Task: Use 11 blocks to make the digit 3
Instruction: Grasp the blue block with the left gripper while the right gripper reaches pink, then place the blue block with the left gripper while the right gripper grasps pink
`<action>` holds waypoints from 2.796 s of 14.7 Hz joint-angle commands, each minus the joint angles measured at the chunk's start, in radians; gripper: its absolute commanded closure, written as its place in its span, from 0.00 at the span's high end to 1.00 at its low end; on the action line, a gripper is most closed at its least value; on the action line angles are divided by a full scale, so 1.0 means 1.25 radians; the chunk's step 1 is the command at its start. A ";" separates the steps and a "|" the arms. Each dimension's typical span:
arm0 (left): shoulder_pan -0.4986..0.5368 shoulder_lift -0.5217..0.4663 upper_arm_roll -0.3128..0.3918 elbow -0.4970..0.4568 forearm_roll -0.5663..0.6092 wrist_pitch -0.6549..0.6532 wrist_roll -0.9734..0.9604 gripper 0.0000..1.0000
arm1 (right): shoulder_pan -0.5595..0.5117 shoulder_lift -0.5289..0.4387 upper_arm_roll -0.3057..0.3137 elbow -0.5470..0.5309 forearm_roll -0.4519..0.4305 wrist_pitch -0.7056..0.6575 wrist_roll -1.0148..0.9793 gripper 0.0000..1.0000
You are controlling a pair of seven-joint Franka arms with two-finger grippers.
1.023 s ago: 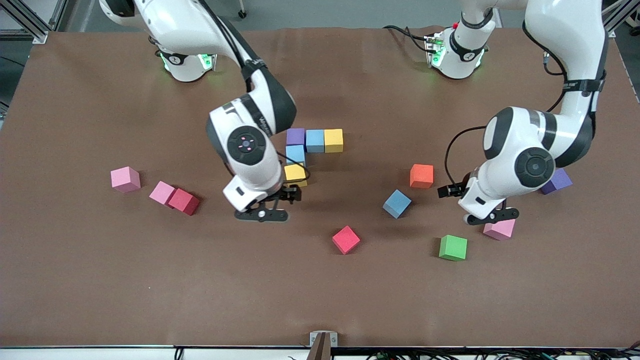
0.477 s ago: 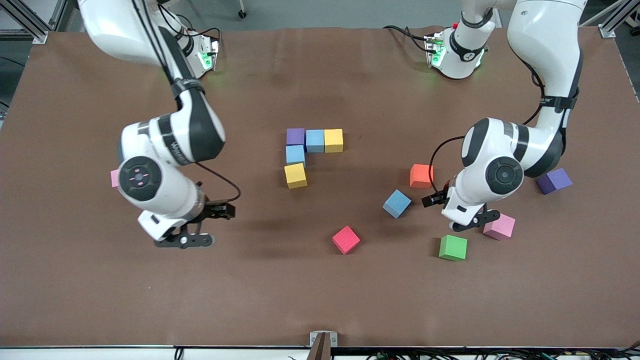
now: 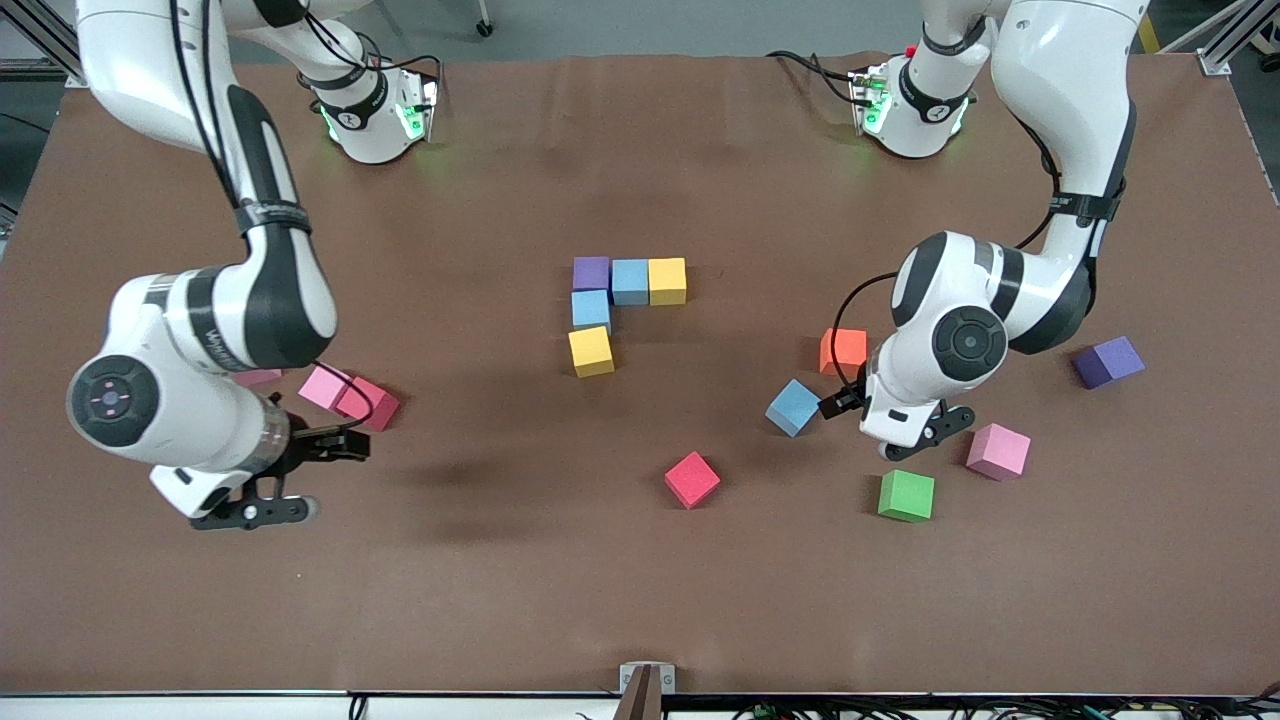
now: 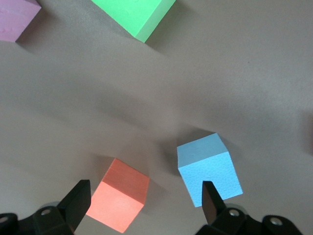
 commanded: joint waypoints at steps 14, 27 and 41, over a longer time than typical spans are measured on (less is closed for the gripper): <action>-0.063 0.091 0.000 0.001 -0.050 0.152 -0.311 1.00 | -0.063 0.010 0.014 -0.127 -0.001 0.108 -0.057 1.00; -0.103 0.122 0.001 0.019 -0.047 0.173 -0.516 0.34 | -0.029 -0.001 0.019 -0.327 0.021 0.254 -0.019 1.00; -0.337 0.157 -0.002 0.086 -0.047 0.200 -1.226 0.24 | -0.026 -0.024 0.018 -0.395 0.024 0.256 0.158 1.00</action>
